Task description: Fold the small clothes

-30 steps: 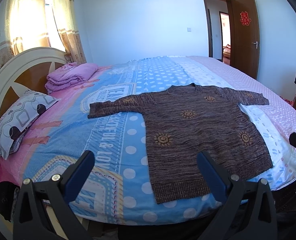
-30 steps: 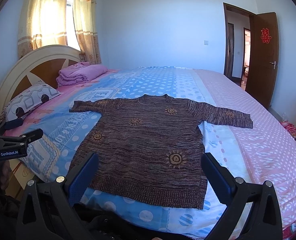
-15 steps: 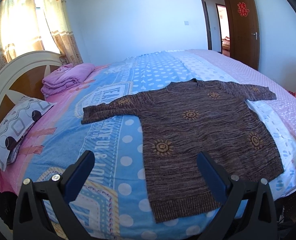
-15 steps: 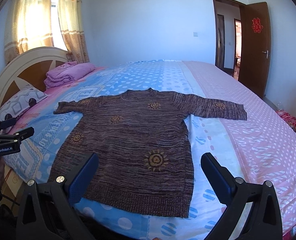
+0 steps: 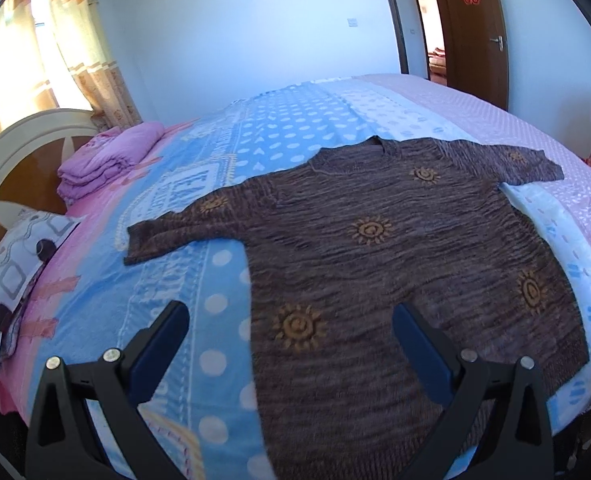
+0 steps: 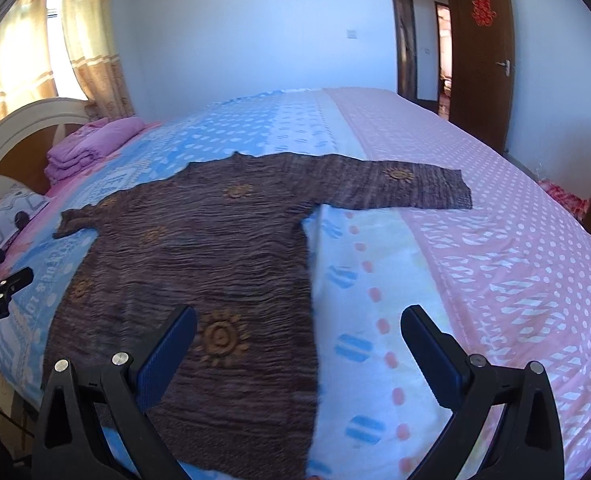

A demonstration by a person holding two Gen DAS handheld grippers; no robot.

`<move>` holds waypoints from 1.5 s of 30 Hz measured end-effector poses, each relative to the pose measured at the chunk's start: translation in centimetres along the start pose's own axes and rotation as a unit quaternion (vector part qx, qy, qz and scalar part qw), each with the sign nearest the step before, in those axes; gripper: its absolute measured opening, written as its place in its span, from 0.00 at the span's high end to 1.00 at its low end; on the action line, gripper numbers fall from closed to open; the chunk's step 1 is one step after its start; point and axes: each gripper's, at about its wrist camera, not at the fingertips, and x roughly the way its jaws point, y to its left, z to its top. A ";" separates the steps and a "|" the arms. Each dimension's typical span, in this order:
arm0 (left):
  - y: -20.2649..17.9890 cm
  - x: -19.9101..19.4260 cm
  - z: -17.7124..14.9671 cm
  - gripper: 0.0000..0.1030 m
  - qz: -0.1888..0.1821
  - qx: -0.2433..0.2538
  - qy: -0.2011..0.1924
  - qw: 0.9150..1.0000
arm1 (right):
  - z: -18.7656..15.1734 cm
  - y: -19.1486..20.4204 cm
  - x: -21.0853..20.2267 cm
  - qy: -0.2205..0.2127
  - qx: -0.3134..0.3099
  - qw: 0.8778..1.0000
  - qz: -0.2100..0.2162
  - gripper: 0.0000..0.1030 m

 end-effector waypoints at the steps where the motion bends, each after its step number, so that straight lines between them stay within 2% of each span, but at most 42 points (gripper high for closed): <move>1: -0.2 0.7 0.4 0.00 0.001 0.005 0.003 1.000 | 0.9 -1.7 1.2 0.006 0.010 1.000 -0.008 0.01; 6: -0.9 4.3 2.6 0.00 -0.003 0.015 0.014 1.000 | 3.8 -6.4 3.4 0.010 0.056 0.998 -0.026 0.01; 8: -1.2 5.8 3.5 0.00 -0.006 0.012 0.017 1.000 | 4.2 -7.1 3.8 0.010 0.066 0.997 -0.026 0.01; 10: -1.4 7.0 4.0 0.00 -0.003 0.006 0.017 1.000 | 5.3 -9.4 4.9 0.016 0.093 0.995 -0.028 0.01; 11: -1.5 7.6 4.2 0.00 0.002 0.004 0.017 1.000 | 6.6 -11.9 6.4 0.024 0.114 0.992 -0.037 0.01; 17: -2.4 11.3 5.3 0.00 0.005 0.000 0.031 1.000 | 8.9 -16.7 9.7 0.033 0.155 0.986 -0.053 0.04; 18: -2.6 11.9 5.5 0.00 0.008 0.004 0.034 0.999 | 9.9 -18.6 11.3 0.043 0.170 0.983 -0.062 0.08; 20: -2.9 12.9 5.9 0.00 0.016 0.011 0.039 0.999 | 10.2 -19.0 11.8 0.047 0.175 0.982 -0.061 0.16; 22: -3.0 13.8 6.2 0.00 0.025 0.015 0.040 0.999 | 11.3 -21.1 14.4 0.068 0.196 0.977 -0.051 0.27; 26: -2.5 15.0 6.7 0.00 0.041 0.011 0.039 0.998 | 12.3 -22.0 16.2 0.074 0.195 0.976 -0.058 0.36; 28: -2.2 15.6 6.8 0.00 0.046 0.007 0.043 0.998 | 13.3 -23.2 18.5 0.084 0.202 0.974 -0.060 0.43; 32: -1.5 16.7 6.9 0.00 0.050 -0.002 0.052 0.997 | 14.2 -24.0 20.5 0.092 0.194 0.973 -0.081 0.46; 34: -1.3 17.1 6.9 0.00 0.050 -0.006 0.054 0.997 | 14.4 -24.2 21.9 0.104 0.189 0.973 -0.083 0.66; 35: -1.3 17.3 7.0 0.00 0.051 -0.006 0.055 0.997 | 14.4 -24.1 22.1 0.105 0.183 0.974 -0.087 0.71; 37: -1.2 17.5 6.9 0.00 0.050 -0.010 0.058 0.997 | 14.6 -23.9 22.4 0.106 0.178 0.975 -0.079 0.90; 43: -0.9 17.6 6.8 0.00 0.042 -0.019 0.061 0.997 | 15.6 -22.8 21.3 0.094 0.170 0.979 -0.055 0.93; 45: -0.8 17.5 6.9 0.00 0.040 -0.023 0.059 0.997 | 17.3 -21.1 19.4 0.071 0.148 0.985 -0.046 0.93</move>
